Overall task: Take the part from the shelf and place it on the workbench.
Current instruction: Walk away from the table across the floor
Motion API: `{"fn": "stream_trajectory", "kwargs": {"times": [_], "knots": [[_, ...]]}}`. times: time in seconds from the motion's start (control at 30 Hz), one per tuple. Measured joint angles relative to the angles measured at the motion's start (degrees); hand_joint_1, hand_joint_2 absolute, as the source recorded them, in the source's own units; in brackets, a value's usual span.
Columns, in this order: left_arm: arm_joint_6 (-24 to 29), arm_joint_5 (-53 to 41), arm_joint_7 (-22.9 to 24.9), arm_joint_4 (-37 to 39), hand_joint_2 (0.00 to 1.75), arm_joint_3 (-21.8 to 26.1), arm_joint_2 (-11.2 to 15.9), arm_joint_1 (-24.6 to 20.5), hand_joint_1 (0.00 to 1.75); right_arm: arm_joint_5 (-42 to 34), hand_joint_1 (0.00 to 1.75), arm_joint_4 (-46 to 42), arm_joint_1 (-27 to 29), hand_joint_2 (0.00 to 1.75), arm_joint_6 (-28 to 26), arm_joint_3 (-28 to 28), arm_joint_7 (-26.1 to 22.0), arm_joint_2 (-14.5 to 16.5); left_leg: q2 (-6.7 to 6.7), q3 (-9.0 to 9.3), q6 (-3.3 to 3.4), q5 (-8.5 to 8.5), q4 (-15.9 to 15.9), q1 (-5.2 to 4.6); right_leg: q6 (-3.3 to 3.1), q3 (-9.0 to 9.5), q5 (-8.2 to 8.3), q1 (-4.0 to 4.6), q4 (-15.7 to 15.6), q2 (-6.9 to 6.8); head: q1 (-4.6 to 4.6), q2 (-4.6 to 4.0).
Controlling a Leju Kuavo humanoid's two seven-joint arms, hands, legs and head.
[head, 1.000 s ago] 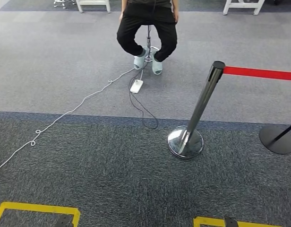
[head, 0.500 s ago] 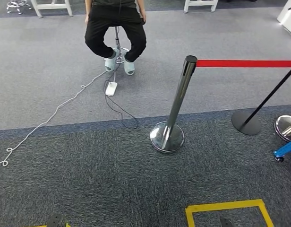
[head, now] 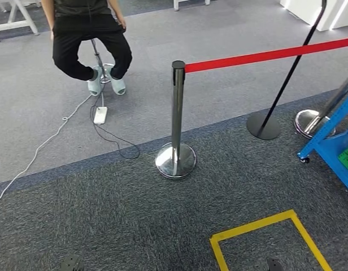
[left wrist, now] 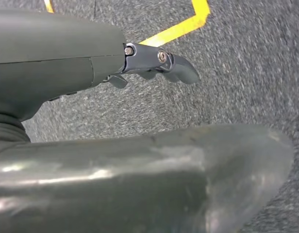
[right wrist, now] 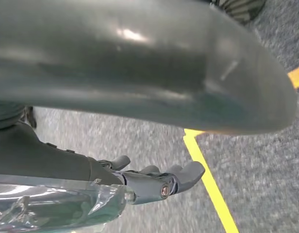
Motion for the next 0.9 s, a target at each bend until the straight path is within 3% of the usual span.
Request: {"fn": "stream_trajectory", "kwargs": {"times": [0.03, 0.07, 0.1, 0.17, 0.23, 0.3, 0.37, 0.43, 0.5, 0.57, 0.6, 0.63, 0.67, 0.73, 0.77, 0.8, 0.87, 0.9], "knots": [[0.0, 0.0, 0.0, 0.0, 0.0, 0.0, 0.0, 0.1, 0.0, 0.1, 0.0, 0.0, -0.1, 0.0, 0.0, 0.0, 0.0, 0.0, -0.5, -2.22, -0.02, -1.61, 4.3, 0.01, -0.11, -0.11, 0.07, 0.02, 0.0, 0.79, -0.05, 0.0], [0.0, 0.0, 0.0, 0.0, 0.0, 0.0, 0.0, 0.2, 0.0, 0.1, 0.0, 0.0, 0.0, 0.0, 0.0, 0.0, 0.0, 0.0, -0.72, -3.84, 0.0, -2.18, 7.1, 0.01, -0.16, -0.17, 0.12, 0.03, 0.0, 1.6, -0.08, 0.0], [0.0, 0.0, 0.0, 0.0, 0.0, 0.0, 0.0, 0.3, 0.0, 0.1, 0.0, 0.0, 0.1, 0.0, 0.0, 0.0, 0.1, 0.0, -0.84, -4.44, 0.07, -1.45, 7.6, 0.01, -0.14, -0.18, 0.17, 0.02, 0.0, 2.47, -0.1, 0.0], [0.0, 0.0, 0.0, 0.0, 0.0, 0.0, 0.0, 0.3, 0.0, 0.2, 0.0, 0.0, 0.2, 0.0, 0.0, 0.0, 0.1, 0.0, -1.55, -2.26, 0.22, 2.84, 2.1, 0.13, 0.08, -0.12, 0.3, -0.1, 0.0, 4.17, -0.09, 0.0], [0.1, 0.0, 0.0, 0.0, 0.0, 0.0, 0.0, 0.2, 0.0, 0.2, 0.0, 0.0, 0.1, 0.0, -0.1, -0.1, 0.1, 0.0, -4.53, 1.31, 0.31, 6.43, -6.1, 0.5, 0.59, -0.33, 0.41, -0.13, 0.2, 5.81, -0.14, 0.0], [0.1, 0.0, 0.0, 0.0, 0.0, 0.0, 0.0, 0.2, 0.0, 0.2, 0.0, 0.0, 0.1, 0.0, -0.1, -0.1, 0.2, 0.0, -6.58, 2.89, 0.61, 7.13, -9.9, 0.63, 1.37, -0.87, 0.6, -0.22, 0.2, 7.2, -0.22, 0.0], [0.1, 0.0, 0.0, 0.0, 0.0, 0.0, -0.1, 0.1, 0.0, 0.2, 0.0, 0.0, 0.4, 0.0, -0.1, -0.1, 0.3, 0.0, -5.66, 3.0, 1.39, 7.15, -10.3, 0.44, 2.17, -1.43, 0.86, -0.55, -0.1, 8.21, -0.23, 0.0], [0.2, -0.1, 0.0, 0.0, 0.0, 0.0, -0.1, 0.0, 0.0, 0.1, 0.0, 0.0, 0.6, 0.0, -0.1, -0.1, 0.2, 0.0, -4.25, 3.04, 2.25, 7.42, -10.5, 0.37, 2.58, -2.67, -0.54, -0.5, 2.0, 5.86, 0.04, 0.0], [0.2, -0.3, 0.1, 0.0, 0.0, 0.0, 0.0, 0.1, 0.0, 0.1, 0.0, 0.0, 0.3, 0.0, -0.1, -0.1, 0.1, 0.1, -2.55, 3.05, 2.77, 7.46, -10.6, 0.17, 2.75, -6.12, -4.67, -0.29, 9.4, 1.9, 0.35, 0.0], [0.3, -0.5, 0.1, 0.0, 0.0, 0.0, 0.1, 0.3, 0.0, 0.1, 0.0, 0.0, 0.2, 0.0, -0.1, 0.0, 0.1, 0.1, -0.78, 3.08, 2.96, 7.33, -10.6, -0.05, 2.95, -9.92, -8.12, -0.29, 17.6, 0.49, 0.43, 0.0], [0.3, -0.5, 0.1, 0.0, 0.0, 0.0, 0.2, 0.4, 0.0, 0.1, 0.0, 0.0, 0.2, 0.0, -0.1, -0.1, 0.1, 0.1, -0.01, 3.13, 2.96, 7.27, -10.6, -0.1, 3.0, -10.5, -8.29, -0.29, 19.1, 0.31, 0.44, 0.0], [0.3, -0.6, 0.1, 0.0, 0.0, 0.0, 0.2, 0.3, 0.0, 0.0, 0.0, 0.0, 0.3, 0.0, -0.1, -0.1, 0.1, 0.0, 0.68, 3.24, 2.9, 7.18, -10.6, -0.11, 3.0, -9.8, -7.33, -0.28, 18.0, 0.18, 0.45, 0.0], [0.4, -0.6, 0.1, 0.0, 0.0, 0.0, 0.1, 0.3, 0.0, 0.0, 0.0, 0.0, 0.4, 0.0, -0.1, -0.1, 0.1, 0.0, 1.35, 3.42, 2.77, 7.06, -10.6, -0.09, 2.97, -7.89, -5.56, -0.27, 14.6, -0.2, 0.45, 0.0], [0.3, -0.6, 0.1, 0.0, 0.0, 0.0, 0.1, 0.3, 0.0, 0.0, 0.0, 0.0, 0.2, 0.0, -0.1, -0.1, 0.1, 0.0, 2.63, 3.9, 2.24, 6.6, -10.5, -0.23, 2.72, -2.8, -2.03, -0.17, 5.7, -2.56, 0.5, 0.0], [0.3, -0.6, 0.1, 0.0, 0.0, 0.0, 0.1, 0.3, 0.0, 0.1, 0.0, 0.0, 0.1, 0.0, -0.1, -0.1, 0.1, 0.0, 3.17, 4.13, 1.89, 6.39, -10.4, -0.35, 2.45, -1.1, -1.04, -0.11, 2.7, -3.42, 0.43, 0.0], [0.3, -0.6, 0.1, 0.0, 0.0, 0.0, 0.2, 0.2, 0.0, 0.1, 0.0, 0.0, 0.1, 0.0, -0.1, -0.1, 0.1, 0.0, 3.67, 4.29, 1.56, 6.24, -10.4, -0.47, 2.13, -0.31, -0.68, -0.01, 1.3, -3.92, 0.34, 0.0], [0.3, -0.6, 0.3, 0.0, 0.0, 0.0, 0.2, 0.0, 0.0, 0.1, 0.0, 0.0, 0.1, 0.0, -0.2, -0.1, 0.1, 0.0, 4.53, 4.5, 0.97, 6.09, -10.4, -0.46, 1.39, -0.46, -0.64, 0.11, 1.2, -2.8, 0.16, 0.0], [0.3, -0.6, 0.3, 0.0, 0.0, 0.0, 0.2, -0.2, 0.0, 0.1, 0.0, 0.0, 0.2, 0.0, -0.2, -0.1, 0.1, 0.0, 4.15, 4.47, 0.64, 5.73, -10.2, -0.34, 1.08, -0.5, -0.6, 0.07, 1.1, -2.24, 0.13, 0.0]]}}
